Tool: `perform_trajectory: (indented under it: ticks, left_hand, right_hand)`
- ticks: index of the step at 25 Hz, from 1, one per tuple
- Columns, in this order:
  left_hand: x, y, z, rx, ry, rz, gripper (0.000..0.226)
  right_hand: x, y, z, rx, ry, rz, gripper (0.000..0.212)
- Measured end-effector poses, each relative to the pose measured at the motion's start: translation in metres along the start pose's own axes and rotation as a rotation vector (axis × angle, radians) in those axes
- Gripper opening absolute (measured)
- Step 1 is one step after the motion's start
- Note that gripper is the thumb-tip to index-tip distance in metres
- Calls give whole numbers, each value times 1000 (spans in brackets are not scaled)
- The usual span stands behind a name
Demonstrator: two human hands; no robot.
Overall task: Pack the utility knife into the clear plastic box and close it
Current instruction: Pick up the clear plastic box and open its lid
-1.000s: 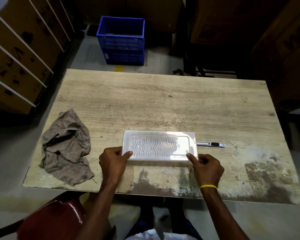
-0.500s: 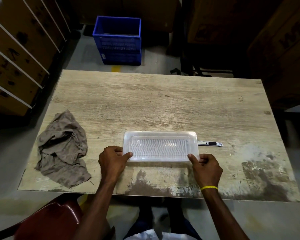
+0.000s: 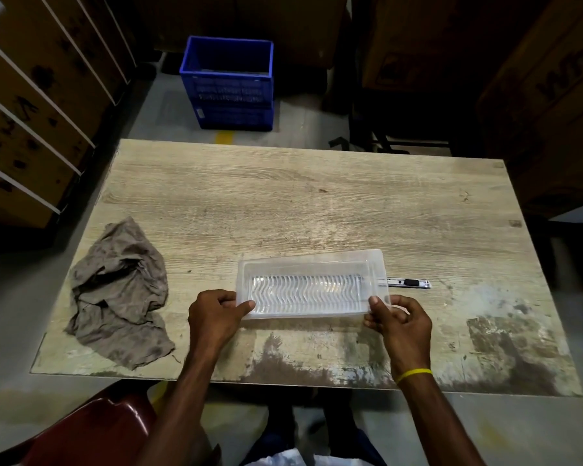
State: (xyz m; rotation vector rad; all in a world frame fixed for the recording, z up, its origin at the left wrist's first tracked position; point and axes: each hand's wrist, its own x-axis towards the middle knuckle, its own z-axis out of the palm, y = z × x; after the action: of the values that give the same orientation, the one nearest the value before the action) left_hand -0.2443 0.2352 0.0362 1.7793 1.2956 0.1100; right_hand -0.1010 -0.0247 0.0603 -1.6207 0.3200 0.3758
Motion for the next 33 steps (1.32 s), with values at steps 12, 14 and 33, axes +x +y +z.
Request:
perform_trajectory:
  ticks: [12, 14, 33]
  left_hand:
    - [9, -3, -5, -190, -132, -74, 32]
    - [9, -1, -14, -279, -139, -58, 9]
    - [24, -2, -81, -699, -195, -178, 35]
  right_hand:
    - [-35, -61, 17, -102, -135, -311, 15]
    - [-47, -67, 27, -123, -176, -426, 14]
    - [33, -11, 66, -992, -422, -898, 49]
